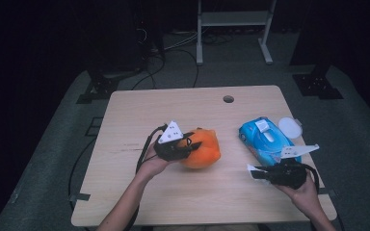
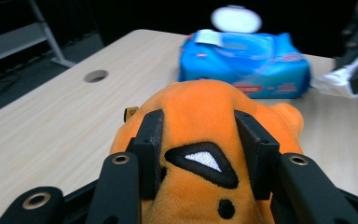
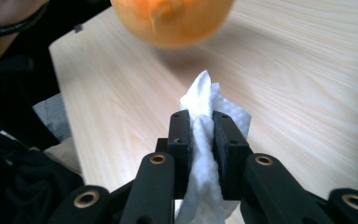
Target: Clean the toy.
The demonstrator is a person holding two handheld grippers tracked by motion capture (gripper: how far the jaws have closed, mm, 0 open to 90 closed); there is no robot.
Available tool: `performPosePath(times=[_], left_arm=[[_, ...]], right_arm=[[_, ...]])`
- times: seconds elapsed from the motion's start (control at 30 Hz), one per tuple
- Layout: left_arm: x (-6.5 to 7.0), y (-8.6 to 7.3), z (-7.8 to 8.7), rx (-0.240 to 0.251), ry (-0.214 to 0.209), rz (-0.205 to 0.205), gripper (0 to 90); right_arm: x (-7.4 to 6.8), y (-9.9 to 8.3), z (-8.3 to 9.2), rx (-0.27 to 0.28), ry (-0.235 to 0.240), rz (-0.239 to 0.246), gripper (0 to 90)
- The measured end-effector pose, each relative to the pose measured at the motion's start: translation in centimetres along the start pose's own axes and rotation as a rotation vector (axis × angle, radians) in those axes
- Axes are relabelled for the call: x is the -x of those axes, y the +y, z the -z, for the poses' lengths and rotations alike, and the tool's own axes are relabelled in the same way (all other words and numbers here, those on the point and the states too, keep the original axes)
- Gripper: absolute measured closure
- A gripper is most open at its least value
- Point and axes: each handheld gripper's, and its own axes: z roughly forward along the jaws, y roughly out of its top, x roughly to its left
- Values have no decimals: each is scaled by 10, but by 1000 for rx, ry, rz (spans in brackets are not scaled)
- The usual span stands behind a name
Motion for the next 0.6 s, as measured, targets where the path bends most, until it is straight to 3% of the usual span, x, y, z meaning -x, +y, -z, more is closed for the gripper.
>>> performPosePath(times=[0.13,0.27,0.3,0.33,0.6], left_arm=[[-10,-15,-8,-26,26,26,573],[-13,-32,-14,-68,30,51,558],[-13,-34,-14,-60,24,61,553],[-14,-35,-13,-47,20,75,546],[-12,-33,-8,-53,9,67,462]], right_arm=[[3,-2,-1,4,-44,26,778],[4,-3,-3,16,-59,34,750],[5,-4,-4,18,-53,31,744],[6,-4,-5,18,-47,26,727],[9,-4,-13,22,-36,24,622]])
